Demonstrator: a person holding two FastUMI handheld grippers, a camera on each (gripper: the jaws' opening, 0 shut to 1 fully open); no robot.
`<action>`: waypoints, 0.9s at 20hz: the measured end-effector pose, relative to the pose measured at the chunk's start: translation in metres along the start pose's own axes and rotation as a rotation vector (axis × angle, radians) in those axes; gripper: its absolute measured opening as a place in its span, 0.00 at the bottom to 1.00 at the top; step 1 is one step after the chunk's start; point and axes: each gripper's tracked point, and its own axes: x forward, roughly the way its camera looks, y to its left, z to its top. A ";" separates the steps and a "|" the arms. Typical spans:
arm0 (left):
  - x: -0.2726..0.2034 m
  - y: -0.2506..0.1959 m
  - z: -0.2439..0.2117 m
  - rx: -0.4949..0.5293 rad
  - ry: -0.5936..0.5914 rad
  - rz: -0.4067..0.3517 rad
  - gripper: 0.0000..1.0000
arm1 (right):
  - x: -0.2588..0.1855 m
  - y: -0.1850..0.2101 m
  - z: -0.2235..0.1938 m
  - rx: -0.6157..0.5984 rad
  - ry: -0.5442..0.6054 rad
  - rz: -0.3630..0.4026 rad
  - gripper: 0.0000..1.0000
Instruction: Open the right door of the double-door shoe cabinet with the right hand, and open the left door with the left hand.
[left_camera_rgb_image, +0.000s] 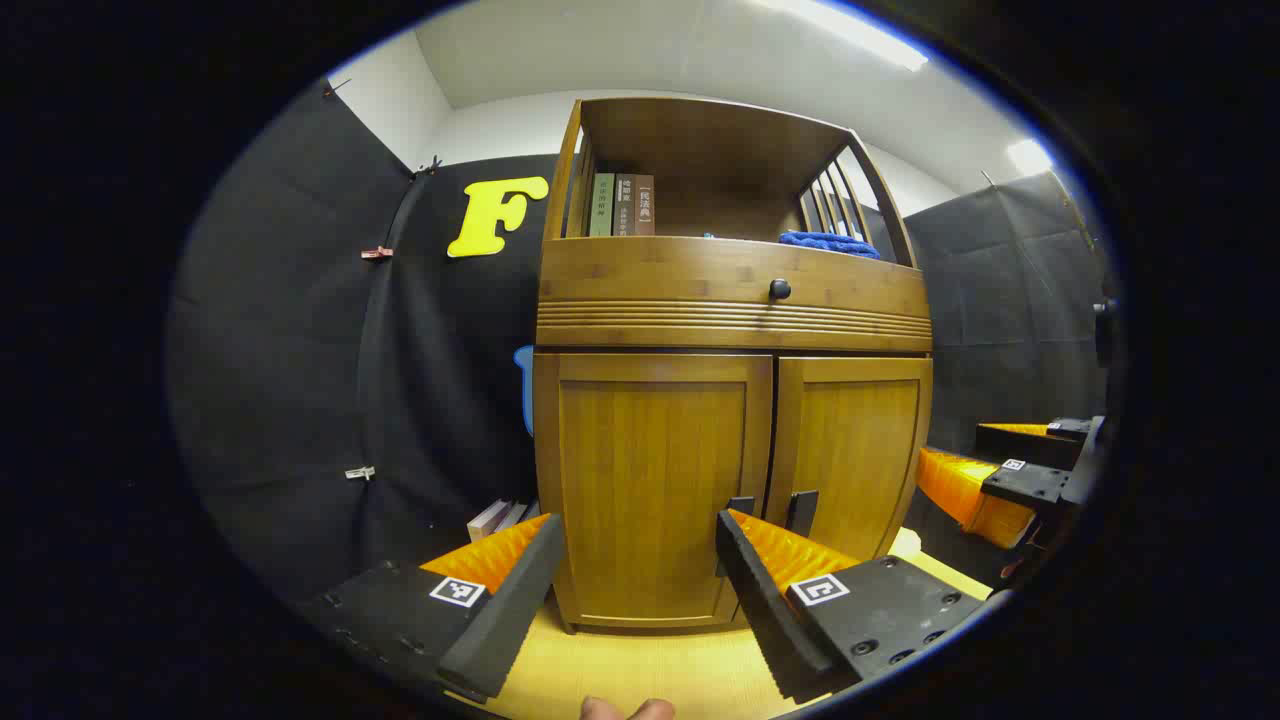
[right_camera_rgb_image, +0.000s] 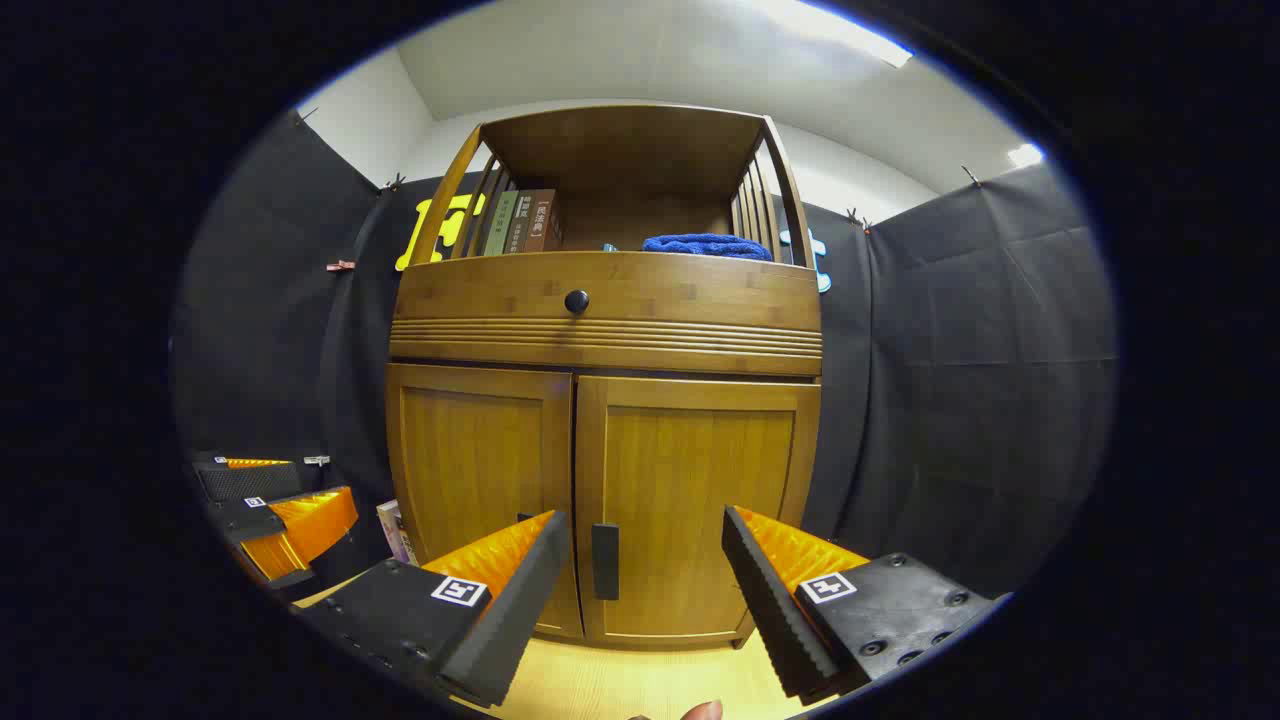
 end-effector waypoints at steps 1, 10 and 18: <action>0.000 0.000 0.000 -0.001 -0.002 0.000 0.95 | 0.000 0.001 0.000 -0.001 0.001 0.001 0.99; -0.001 -0.002 0.001 -0.007 -0.006 -0.007 0.95 | -0.001 0.004 0.000 -0.013 0.001 -0.002 0.97; -0.001 0.000 -0.001 -0.001 0.000 -0.003 0.95 | 0.006 0.009 -0.009 -0.016 0.023 0.012 0.97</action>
